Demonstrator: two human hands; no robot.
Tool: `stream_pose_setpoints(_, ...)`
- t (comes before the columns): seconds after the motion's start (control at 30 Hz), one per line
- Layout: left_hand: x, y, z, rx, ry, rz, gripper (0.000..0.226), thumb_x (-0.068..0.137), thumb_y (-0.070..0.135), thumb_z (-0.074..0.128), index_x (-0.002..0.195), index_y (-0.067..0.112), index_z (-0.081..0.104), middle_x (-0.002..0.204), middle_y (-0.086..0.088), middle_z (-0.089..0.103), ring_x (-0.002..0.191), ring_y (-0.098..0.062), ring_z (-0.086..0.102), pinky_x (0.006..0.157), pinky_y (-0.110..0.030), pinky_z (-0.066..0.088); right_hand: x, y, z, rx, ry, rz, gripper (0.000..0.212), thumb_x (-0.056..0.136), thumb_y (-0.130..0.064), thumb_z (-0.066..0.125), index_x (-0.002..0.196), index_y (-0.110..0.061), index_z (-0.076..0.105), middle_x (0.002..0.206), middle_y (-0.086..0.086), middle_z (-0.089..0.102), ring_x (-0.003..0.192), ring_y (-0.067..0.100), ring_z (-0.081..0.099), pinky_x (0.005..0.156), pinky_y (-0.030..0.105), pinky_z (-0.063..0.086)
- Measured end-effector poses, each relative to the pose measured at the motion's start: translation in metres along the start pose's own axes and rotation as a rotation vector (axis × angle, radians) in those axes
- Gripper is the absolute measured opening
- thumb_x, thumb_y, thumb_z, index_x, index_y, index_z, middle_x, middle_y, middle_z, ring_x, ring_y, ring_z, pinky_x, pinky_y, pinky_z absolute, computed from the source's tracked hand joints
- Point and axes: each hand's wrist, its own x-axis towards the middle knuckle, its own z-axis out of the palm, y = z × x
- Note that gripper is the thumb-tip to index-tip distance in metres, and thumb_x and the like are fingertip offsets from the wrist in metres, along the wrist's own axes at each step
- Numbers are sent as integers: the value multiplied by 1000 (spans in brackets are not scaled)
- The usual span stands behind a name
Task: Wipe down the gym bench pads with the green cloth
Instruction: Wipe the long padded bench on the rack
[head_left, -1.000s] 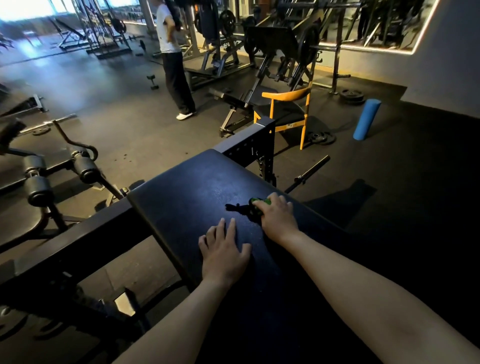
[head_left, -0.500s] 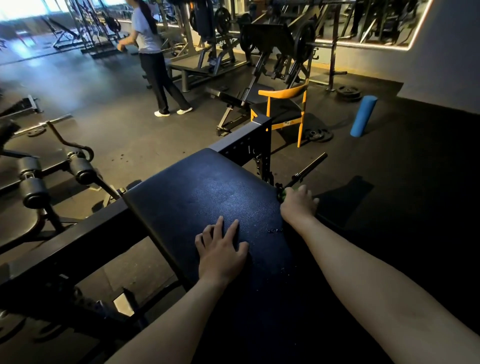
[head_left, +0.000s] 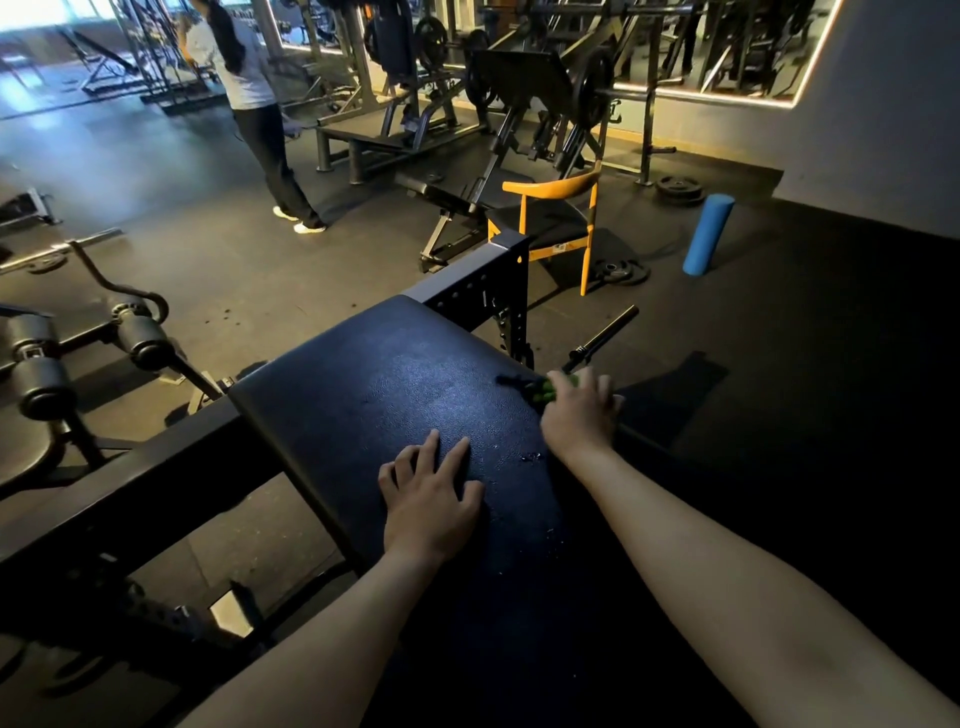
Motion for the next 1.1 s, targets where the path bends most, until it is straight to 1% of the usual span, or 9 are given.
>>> stream_pose_setpoints(0.07,0,-1,1,-6,3,-2,69,85,57,24,152,44,28,166,3,18,146,-21,11,117,-46,3,4,14,-2,-27,-37,101,47,90,-18,46,137,-26,49,139,11,40,128,33,32,105,46,25)
stream_pose_setpoints(0.13,1,-1,1,-12,4,-2,69,85,57,24,152,43,28,166,3,17,146,-21,11,118,-46,2,-1,15,3,-39,-63,91,44,93,-20,43,136,-23,49,139,12,42,128,33,32,106,46,26)
stream_pose_setpoints(0.3,0,-1,1,-13,6,2,79,77,62,11,153,44,27,166,3,17,146,-21,11,116,-46,1,-23,-9,15,-5,-2,-13,38,91,-17,47,128,-17,57,127,14,51,117,33,40,94,38,37)
stream_pose_setpoints(0.4,2,-1,1,-12,5,6,75,81,60,16,153,43,27,166,3,17,146,-21,11,115,-45,1,-37,-26,20,49,-38,-120,35,91,-22,49,123,-17,61,121,15,54,113,33,43,92,39,38)
stream_pose_setpoints(0.53,1,-2,2,-5,-2,16,70,85,58,23,154,44,26,166,3,17,146,-20,10,115,-45,0,-33,-27,13,80,-112,-264,39,92,-24,50,129,-24,60,120,11,55,111,31,46,94,38,37)
stream_pose_setpoints(0.67,0,-2,1,-18,13,15,77,79,61,13,152,43,30,165,5,20,144,-19,12,115,-44,1,-3,12,-2,36,48,6,46,90,-16,51,135,-25,55,128,11,49,117,32,43,99,40,32)
stream_pose_setpoints(0.77,1,-2,1,-30,18,14,76,79,60,14,152,43,30,165,5,20,144,-19,12,116,-45,1,2,33,-5,27,-46,166,46,93,-22,45,138,-28,52,135,12,46,122,34,40,104,45,27)
stream_pose_setpoints(0.93,1,-1,3,-31,27,10,73,81,59,19,151,43,33,164,4,22,143,-20,15,116,-45,4,-18,5,7,57,-23,99,35,93,-22,47,125,-20,61,126,17,53,113,36,51,102,42,29)
stream_pose_setpoints(1.1,0,-2,1,-17,16,17,70,83,57,22,152,43,30,165,4,20,145,-20,14,116,-46,5,-53,-36,20,64,-35,-69,33,92,-27,49,122,-23,63,120,13,58,106,32,56,95,39,33)
